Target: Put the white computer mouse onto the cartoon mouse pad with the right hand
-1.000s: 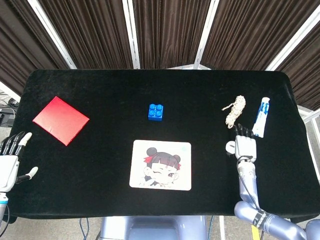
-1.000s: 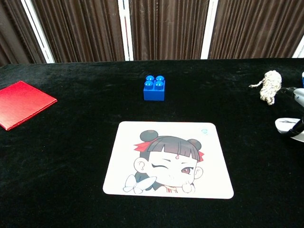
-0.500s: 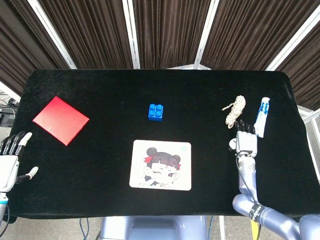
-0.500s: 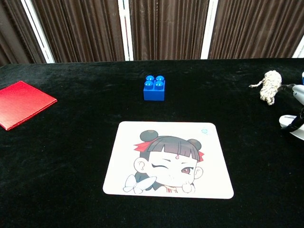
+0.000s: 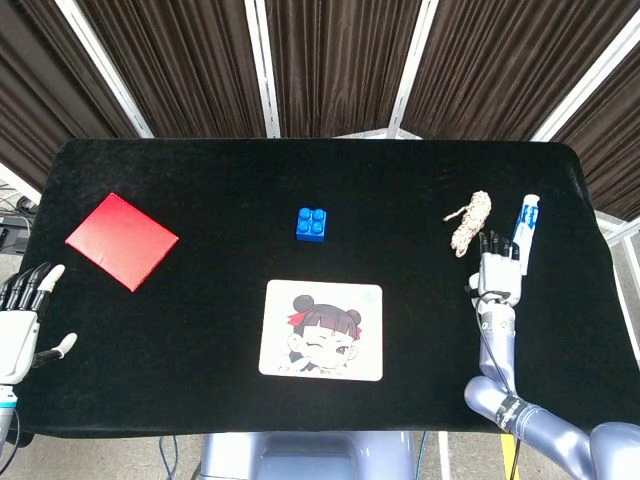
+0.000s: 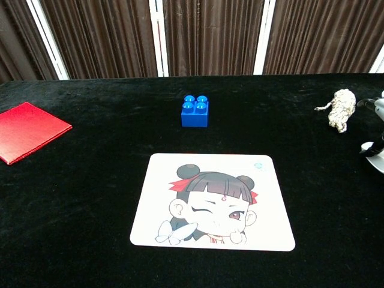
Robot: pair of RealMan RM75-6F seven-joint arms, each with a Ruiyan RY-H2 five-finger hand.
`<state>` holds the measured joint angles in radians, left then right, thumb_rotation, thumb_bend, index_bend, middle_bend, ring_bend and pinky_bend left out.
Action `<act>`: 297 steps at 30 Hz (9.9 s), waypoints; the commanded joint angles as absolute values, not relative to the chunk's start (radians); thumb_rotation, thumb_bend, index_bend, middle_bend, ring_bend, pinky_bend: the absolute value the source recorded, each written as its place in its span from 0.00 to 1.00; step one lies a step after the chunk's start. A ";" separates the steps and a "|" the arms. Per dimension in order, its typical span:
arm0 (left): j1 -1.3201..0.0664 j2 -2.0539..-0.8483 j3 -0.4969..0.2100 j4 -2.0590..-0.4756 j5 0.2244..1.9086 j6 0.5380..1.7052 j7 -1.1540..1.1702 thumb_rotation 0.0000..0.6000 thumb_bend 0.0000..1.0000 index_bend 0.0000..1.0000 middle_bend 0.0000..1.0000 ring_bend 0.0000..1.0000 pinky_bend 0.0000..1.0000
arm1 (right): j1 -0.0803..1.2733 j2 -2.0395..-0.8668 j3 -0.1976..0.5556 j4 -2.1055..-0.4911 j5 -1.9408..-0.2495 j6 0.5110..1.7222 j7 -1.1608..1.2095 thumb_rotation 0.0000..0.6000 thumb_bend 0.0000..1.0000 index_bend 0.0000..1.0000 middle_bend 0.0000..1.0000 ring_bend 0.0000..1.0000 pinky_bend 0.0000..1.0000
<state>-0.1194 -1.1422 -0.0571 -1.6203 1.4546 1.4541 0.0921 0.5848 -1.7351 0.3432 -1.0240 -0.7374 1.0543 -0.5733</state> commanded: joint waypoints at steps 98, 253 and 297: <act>-0.120 -1.149 -0.054 -1.629 1.463 1.460 0.105 1.00 0.23 0.00 0.00 0.00 0.00 | 0.560 -1.322 -0.031 -1.018 -1.542 0.921 -0.030 1.00 0.03 0.17 0.06 0.00 0.00; -0.133 -1.124 -0.061 -1.665 1.409 1.406 0.076 1.00 0.22 0.00 0.00 0.00 0.00 | 0.979 -1.745 -0.099 -0.829 -1.868 1.140 0.133 1.00 0.11 0.65 0.60 0.46 0.70; -0.132 -1.126 -0.061 -1.666 1.406 1.410 0.080 1.00 0.22 0.00 0.00 0.00 0.00 | 0.932 -1.623 -0.045 -1.054 -1.744 1.032 -0.167 1.00 0.02 0.17 0.02 0.00 0.00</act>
